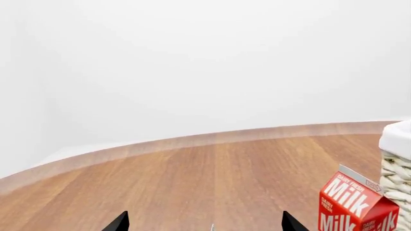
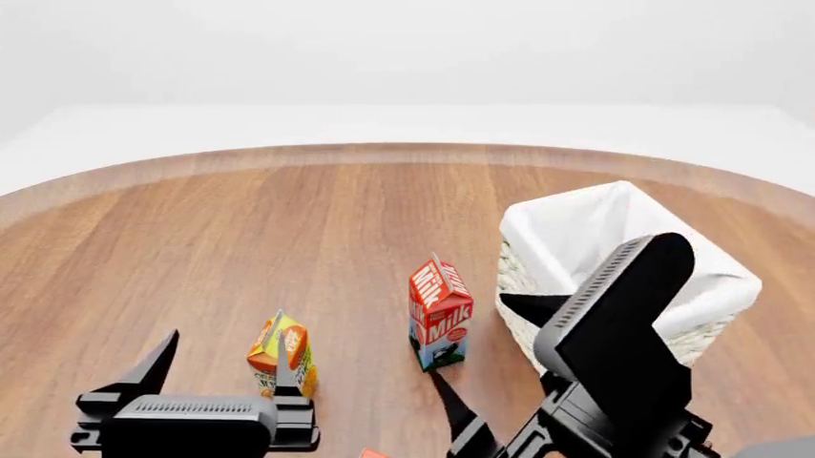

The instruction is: Pick up the cream cheese box and the butter, and put them in the basket.

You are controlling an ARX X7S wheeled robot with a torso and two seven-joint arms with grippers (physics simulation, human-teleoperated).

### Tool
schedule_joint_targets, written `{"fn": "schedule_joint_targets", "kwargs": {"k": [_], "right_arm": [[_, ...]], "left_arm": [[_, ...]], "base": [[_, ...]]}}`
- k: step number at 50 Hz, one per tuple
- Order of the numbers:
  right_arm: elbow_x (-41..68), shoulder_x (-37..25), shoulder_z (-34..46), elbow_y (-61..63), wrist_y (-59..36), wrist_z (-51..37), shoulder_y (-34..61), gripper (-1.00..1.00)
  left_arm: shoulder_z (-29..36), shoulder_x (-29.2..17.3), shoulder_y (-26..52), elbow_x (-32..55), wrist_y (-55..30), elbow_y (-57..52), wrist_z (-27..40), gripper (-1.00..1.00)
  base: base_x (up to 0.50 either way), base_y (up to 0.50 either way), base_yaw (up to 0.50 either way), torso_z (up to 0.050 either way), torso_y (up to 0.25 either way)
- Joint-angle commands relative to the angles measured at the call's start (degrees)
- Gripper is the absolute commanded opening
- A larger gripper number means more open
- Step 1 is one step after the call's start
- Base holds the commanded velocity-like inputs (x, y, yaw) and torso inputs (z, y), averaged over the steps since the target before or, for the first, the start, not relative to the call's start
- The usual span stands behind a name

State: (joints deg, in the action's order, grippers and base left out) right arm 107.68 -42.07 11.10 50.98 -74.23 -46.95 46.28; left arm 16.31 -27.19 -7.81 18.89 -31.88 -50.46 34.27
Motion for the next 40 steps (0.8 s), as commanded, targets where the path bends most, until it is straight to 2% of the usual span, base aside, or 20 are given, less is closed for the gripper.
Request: {"fn": "schedule_joint_targets", "kwargs": {"k": [1, 2, 5, 10, 22, 32, 40], "right_arm": [[0.36, 0.18, 0.25, 0.00, -0.59, 4.08, -1.86, 1.00], [3.02, -0.46, 1.25, -1.22, 0.56, 3.40, -1.81, 1.00], [0.18, 0.34, 0.32, -0.69, -0.27, 4.61, -2.15, 1.00], [2.54, -0.23, 2.14, -2.96, 0.80, 3.42, -2.40, 1.00], [-1.86, 0.37, 3.76, -1.15, -3.52, 7.06, -3.70, 1.00], [3.90, -1.15, 6.75, -2.67, -1.36, 5.76, -3.90, 1.00], [-2.57, 0.34, 5.46, 0.77, -5.69, 10.35, -4.47, 1.00]], "left_arm": [[0.20, -0.19, -0.13, -0.06, 0.36, 0.07, 0.14, 1.00], [0.07, -0.18, -0.14, 0.08, 0.37, 0.07, 0.17, 1.00], [0.23, -0.17, -0.13, 0.01, 0.46, 0.16, 0.21, 1.00], [0.23, -0.23, -0.06, 0.10, 0.37, 0.10, 0.35, 1.00], [0.43, -0.39, 0.02, 0.18, 0.41, 0.09, 0.53, 1.00], [0.80, -0.43, 0.29, 0.12, 0.65, 0.55, 0.52, 1.00], [1.12, -0.39, 0.68, 0.17, 0.38, 0.77, 0.59, 1.00]], "base": [[0.00, 0.00, 0.00, 0.000, 0.000], [0.00, 0.00, 0.00, 0.000, 0.000], [0.00, 0.00, 0.00, 0.000, 0.000], [0.00, 0.00, 0.00, 0.000, 0.000], [0.00, 0.00, 0.00, 0.000, 0.000], [0.00, 0.00, 0.00, 0.000, 0.000], [0.00, 0.00, 0.00, 0.000, 0.000]]}}
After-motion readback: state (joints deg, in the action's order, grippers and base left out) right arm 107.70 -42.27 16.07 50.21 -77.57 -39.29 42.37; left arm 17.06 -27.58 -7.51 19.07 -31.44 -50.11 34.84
